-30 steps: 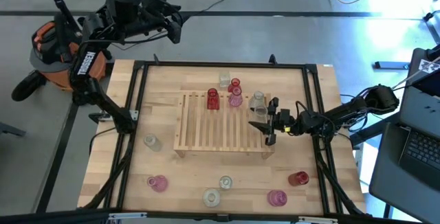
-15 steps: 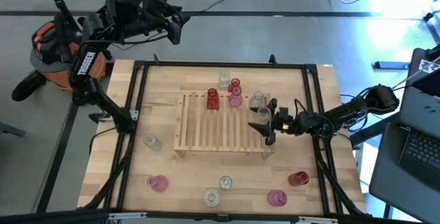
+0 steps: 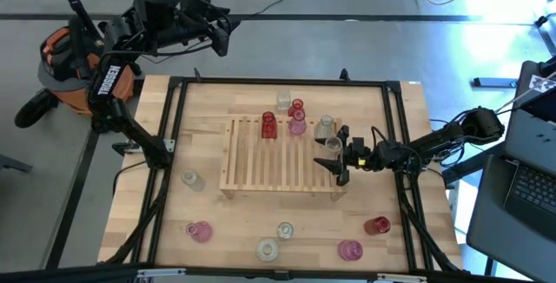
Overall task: Sort vases onto shelf
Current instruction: Put the transparent vase on the shelf aligned with the other transparent vase
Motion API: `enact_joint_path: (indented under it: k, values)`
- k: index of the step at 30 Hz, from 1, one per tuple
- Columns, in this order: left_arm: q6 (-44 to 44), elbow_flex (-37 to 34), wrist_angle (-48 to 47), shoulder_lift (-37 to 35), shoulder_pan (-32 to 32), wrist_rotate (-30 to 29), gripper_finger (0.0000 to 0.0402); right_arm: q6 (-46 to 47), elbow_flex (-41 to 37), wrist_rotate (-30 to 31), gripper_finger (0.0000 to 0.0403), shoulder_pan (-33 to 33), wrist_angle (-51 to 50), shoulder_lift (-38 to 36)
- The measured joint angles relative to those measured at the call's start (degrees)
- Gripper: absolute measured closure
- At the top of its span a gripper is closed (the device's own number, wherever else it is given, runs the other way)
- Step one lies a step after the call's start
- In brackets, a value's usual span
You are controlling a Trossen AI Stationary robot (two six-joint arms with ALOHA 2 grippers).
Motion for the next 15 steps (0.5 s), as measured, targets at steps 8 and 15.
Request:
enact_joint_path:
  k: [8,15]
  values:
    - [-0.02,0.02,0.0,0.0,0.01,0.0,0.019,1.64,0.0,0.04,0.0146,0.0,-0.01,0.0]
    - [-0.04,0.02,0.0,0.0,0.02,0.0,0.019,4.38,0.0,0.13,0.0128,0.0,0.0,0.0]
